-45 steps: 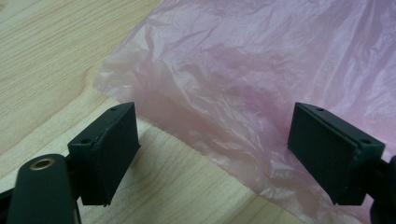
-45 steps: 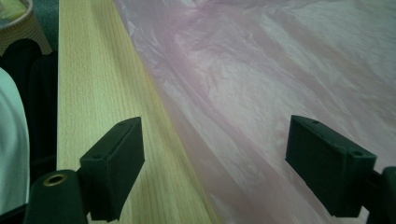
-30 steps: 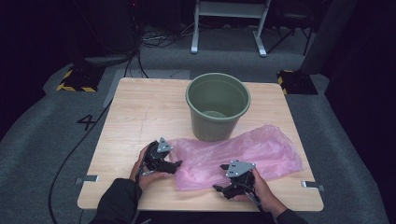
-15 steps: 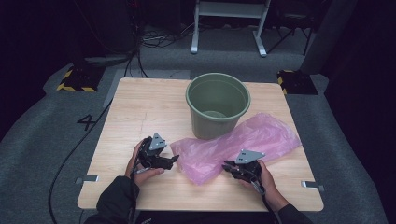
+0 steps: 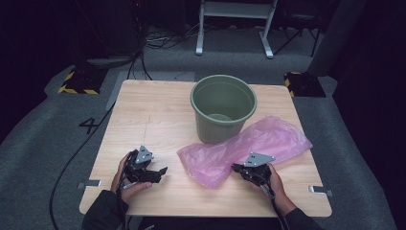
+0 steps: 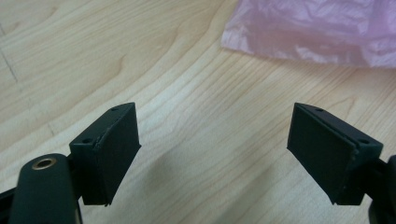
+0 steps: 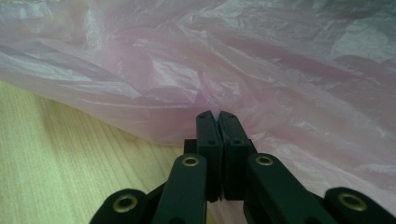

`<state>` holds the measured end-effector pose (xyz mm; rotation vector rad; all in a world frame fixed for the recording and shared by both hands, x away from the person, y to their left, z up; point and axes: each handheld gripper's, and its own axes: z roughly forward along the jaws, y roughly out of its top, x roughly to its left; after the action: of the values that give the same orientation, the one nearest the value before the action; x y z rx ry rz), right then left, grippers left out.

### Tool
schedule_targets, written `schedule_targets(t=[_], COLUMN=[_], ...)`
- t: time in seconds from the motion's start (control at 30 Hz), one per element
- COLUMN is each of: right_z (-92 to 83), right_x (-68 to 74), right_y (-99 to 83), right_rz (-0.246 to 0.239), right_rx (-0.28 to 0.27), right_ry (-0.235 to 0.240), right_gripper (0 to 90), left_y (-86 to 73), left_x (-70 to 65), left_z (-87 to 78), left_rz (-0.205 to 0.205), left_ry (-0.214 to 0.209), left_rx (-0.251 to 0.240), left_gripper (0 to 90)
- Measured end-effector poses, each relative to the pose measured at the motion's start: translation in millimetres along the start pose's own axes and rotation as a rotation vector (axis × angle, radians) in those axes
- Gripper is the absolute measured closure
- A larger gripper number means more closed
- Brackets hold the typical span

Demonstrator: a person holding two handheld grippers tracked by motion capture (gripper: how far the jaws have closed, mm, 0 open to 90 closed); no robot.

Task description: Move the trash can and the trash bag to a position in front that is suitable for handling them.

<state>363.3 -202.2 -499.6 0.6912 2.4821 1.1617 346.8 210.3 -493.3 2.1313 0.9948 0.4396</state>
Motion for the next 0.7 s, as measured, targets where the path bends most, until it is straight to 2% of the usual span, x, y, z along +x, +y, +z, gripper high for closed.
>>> schedule_targets(t=[0.23, 0.37, 0.43, 0.57, 0.7], right_z=[-7.5, -12.7, -15.7, -21.8, -28.2], right_x=[-3.2, -4.3, -5.3, -6.2, -6.3], right_y=[-2.1, -1.8, -1.0, 0.6, 1.2], right_rz=[0.003, 0.001, -0.004, -0.008, -0.014], right_rx=[-0.036, -0.056, -0.068, -0.094, -0.11], right_ry=[0.012, 0.002, -0.001, -0.005, -0.009], right_gripper=[89.1, 89.3, 89.3, 89.5, 89.6], left_y=[-1.6, -2.9, -3.1, -4.7, -4.4], left_x=[1.7, 2.5, 3.1, 5.3, 5.2], left_z=[1.7, 5.8, 7.4, 10.1, 10.9], left_rz=[0.008, 0.039, 0.048, 0.032, 0.035], left_ry=[-0.039, -0.055, -0.053, -0.055, -0.048], left_rx=[0.002, 0.032, 0.047, 0.038, 0.038], left_gripper=[15.5, 15.6, 15.6, 15.4, 14.6])
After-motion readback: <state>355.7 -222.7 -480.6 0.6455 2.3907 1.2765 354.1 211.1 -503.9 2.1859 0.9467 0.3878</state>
